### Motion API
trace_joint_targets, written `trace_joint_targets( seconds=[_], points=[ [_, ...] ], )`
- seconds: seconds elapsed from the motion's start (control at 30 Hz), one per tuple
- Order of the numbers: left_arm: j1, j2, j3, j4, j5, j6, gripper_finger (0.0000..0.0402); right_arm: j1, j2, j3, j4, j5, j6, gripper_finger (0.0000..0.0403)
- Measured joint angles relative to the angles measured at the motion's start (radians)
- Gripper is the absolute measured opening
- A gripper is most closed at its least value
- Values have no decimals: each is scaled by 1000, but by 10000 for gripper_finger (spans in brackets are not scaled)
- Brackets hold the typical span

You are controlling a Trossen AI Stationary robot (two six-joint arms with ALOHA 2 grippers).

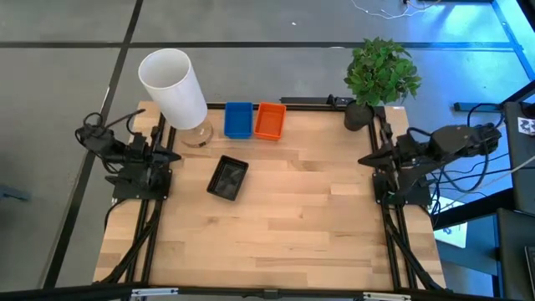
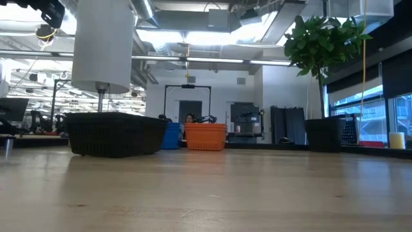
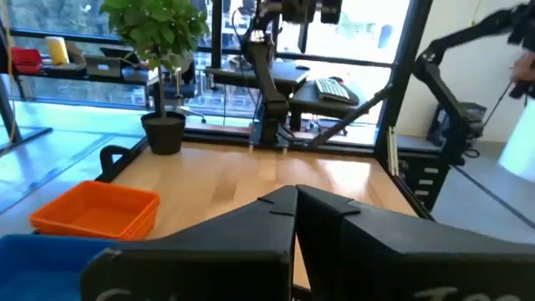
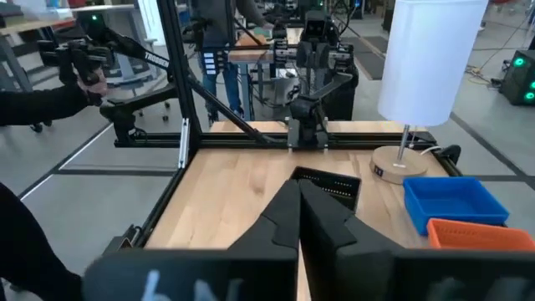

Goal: Stack baskets by color
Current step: Return to Home Position

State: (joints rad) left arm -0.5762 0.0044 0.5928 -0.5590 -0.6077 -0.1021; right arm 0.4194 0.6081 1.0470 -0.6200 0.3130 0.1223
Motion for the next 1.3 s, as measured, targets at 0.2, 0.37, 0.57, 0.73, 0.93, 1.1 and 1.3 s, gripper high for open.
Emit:
trace_joint_targets(
  seconds=[0.2,0.37,0.57,0.73,0.93,1.1,1.3],
  points=[
    [0,0,-85,108,0,8,0,0,-133,-243,185,-1,0,0],
    [0,0,-142,198,27,9,0,0,-261,-405,302,-2,4,0],
    [0,0,-186,286,48,31,0,0,-413,-531,345,-2,1,0],
    [0,0,-215,332,44,35,0,0,-546,-606,359,-2,1,0],
    [0,0,-250,379,41,34,0,0,-604,-655,363,-30,-37,0],
    [0,0,-285,422,42,34,0,0,-604,-659,376,-56,-23,0],
    [0,0,-353,515,47,62,0,0,-606,-705,431,-72,-22,0]
  ],
)
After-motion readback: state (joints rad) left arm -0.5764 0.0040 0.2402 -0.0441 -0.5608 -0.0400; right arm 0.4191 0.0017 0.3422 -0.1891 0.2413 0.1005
